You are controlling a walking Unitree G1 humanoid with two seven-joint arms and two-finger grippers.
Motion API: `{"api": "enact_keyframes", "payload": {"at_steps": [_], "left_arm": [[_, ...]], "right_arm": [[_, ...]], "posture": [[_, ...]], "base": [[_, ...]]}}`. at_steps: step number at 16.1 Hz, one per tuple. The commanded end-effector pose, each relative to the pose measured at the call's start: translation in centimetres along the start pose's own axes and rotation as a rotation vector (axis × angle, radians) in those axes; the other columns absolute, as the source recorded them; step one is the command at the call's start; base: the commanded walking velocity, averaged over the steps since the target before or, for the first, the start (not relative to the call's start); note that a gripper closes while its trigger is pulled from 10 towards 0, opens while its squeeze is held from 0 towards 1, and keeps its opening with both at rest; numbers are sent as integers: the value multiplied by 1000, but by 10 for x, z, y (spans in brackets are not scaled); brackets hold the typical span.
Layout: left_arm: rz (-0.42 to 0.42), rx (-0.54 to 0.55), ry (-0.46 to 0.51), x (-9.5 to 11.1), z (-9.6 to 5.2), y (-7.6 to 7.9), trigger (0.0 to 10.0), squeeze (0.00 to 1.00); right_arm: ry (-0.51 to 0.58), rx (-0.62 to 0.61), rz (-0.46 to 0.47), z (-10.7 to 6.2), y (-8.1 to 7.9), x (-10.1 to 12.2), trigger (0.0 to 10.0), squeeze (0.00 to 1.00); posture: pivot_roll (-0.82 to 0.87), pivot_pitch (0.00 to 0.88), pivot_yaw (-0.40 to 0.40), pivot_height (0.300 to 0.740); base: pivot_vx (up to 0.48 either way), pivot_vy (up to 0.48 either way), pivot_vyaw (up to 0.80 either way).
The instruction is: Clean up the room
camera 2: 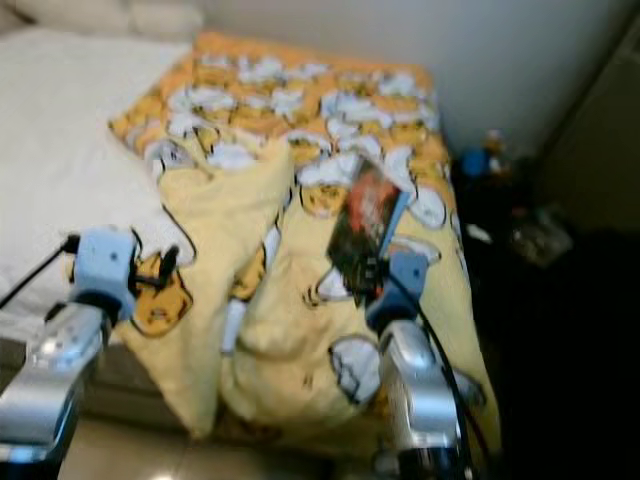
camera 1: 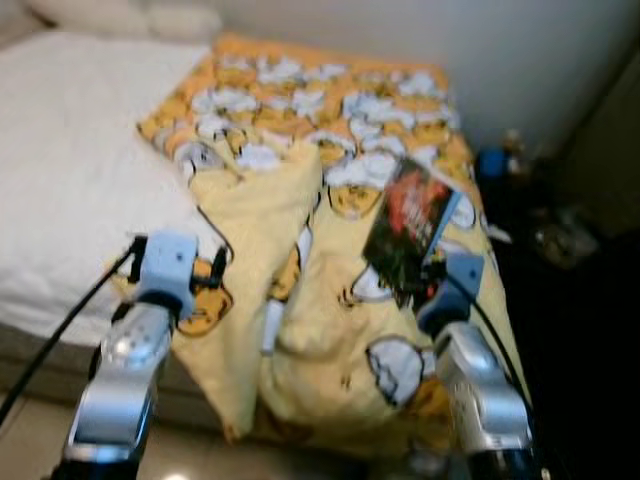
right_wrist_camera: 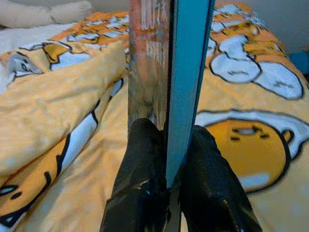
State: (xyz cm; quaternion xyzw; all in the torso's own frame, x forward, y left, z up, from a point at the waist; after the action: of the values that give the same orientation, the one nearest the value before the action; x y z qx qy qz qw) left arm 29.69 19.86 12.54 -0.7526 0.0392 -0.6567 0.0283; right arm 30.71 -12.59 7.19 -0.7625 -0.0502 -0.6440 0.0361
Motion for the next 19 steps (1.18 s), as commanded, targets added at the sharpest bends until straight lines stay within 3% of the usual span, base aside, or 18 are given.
{"api": "enact_keyframes", "payload": {"at_steps": [1, 8, 19], "left_arm": [[-4, -18, 16, 5, 3, 6, 10000, 0], [-9, -11, 11, 2, 5, 3, 10000, 0], [-12, -12, 16, -1, 4, 4, 10000, 0]], "right_arm": [[43, -29, -9, 2, 11, 12, 10000, 0], [40, -33, -7, 1, 12, 10, 10000, 0], [72, -14, -9, 0, 11, 16, 10000, 0]], "posture": [[-40, 0, -33, 740], [-32, 0, -40, 740], [-30, 0, -39, 740]], "base": [[0, 480, -775], [0, 477, -761], [0, 479, 0]]}}
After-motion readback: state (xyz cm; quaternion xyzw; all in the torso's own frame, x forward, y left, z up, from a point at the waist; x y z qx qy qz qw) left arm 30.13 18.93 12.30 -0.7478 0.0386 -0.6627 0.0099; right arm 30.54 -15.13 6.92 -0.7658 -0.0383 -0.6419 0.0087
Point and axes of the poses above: a point about 5 cm out from each wrist's last joint towards the gripper, its own z axis pointing out of the wrist towards the gripper, its own x axis along the axis of the wrist's last joint, y = z × x, the point moved 3 cm from there along z, pointing out of the wrist towards the gripper, and after that the axes turned 13 degrees about -z, right-handed, at the moved point
